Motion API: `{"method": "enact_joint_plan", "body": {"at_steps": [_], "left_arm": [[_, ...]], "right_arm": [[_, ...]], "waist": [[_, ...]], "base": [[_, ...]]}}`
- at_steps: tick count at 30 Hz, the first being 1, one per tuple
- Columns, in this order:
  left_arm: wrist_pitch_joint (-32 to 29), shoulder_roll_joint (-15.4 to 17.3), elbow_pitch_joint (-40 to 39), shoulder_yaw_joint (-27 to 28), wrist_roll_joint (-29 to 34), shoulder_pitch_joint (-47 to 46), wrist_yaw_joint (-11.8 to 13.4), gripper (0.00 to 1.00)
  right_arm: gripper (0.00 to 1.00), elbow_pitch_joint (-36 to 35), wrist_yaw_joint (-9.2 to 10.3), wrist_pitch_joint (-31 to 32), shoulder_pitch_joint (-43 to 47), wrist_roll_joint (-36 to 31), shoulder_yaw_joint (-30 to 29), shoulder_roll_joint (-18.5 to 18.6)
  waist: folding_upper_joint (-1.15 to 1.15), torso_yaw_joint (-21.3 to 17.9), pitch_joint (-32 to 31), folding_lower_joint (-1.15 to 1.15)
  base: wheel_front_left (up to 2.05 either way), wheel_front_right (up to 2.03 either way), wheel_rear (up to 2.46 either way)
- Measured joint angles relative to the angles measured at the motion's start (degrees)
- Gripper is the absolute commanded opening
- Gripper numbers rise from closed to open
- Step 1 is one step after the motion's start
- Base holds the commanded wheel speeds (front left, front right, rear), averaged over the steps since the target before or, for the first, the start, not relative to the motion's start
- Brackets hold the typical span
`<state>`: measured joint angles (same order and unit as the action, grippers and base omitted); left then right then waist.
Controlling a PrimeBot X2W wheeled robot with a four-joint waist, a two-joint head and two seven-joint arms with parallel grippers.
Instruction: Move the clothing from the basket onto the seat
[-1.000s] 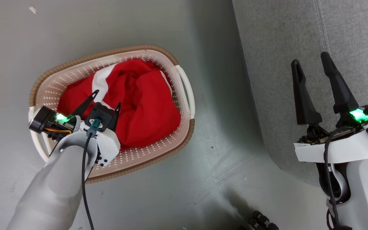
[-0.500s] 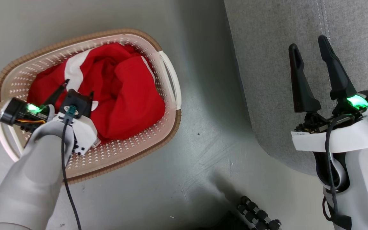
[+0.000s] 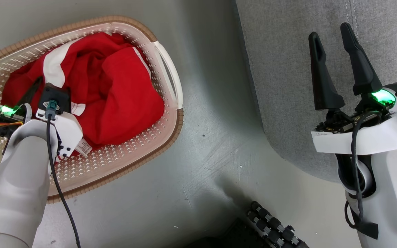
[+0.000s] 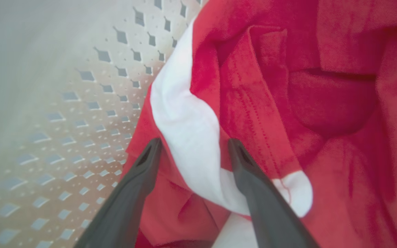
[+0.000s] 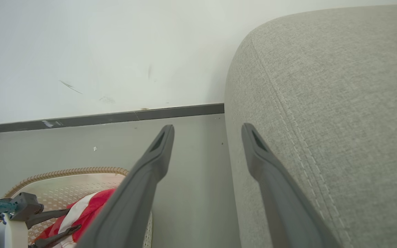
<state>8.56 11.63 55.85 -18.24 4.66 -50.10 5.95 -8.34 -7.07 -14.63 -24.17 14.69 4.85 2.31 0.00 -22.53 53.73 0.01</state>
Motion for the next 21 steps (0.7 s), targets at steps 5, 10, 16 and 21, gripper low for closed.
{"method": "enact_joint_plan", "body": {"at_steps": [5, 10, 16, 21], "left_arm": [[-0.46, 0.07, 1.01, 0.16, -0.03, -0.09, 0.19, 1.0], [-0.32, -0.34, 1.27, 0.01, -0.09, -1.3, 0.27, 0.09], [1.64, -1.7, 1.03, -0.37, -0.69, -1.48, -1.12, 0.0], [3.07, -2.36, 0.11, -0.68, -1.11, -1.47, -2.14, 0.0]], "right_arm": [[1.0, 0.31, 0.0, 0.0, -1.07, 0.49, 0.38, 0.0], [1.0, 0.9, 0.0, 0.0, -2.05, 0.81, 0.53, 0.0], [1.0, 1.57, 0.0, 0.0, -2.18, 0.87, 0.22, 0.0], [1.0, 1.83, 0.0, 0.0, -2.36, 0.86, 0.14, 0.0]], "waist": [[0.0, -0.62, 0.87, 0.0], [0.0, -1.15, 1.38, 0.0], [0.0, -1.24, 1.2, 0.0], [0.0, -0.92, 0.75, 0.0]], "base": [[0.0, 0.0, 0.0], [0.0, 0.0, 0.0], [0.0, 0.0, 0.0], [0.0, 0.0, 0.0]]}}
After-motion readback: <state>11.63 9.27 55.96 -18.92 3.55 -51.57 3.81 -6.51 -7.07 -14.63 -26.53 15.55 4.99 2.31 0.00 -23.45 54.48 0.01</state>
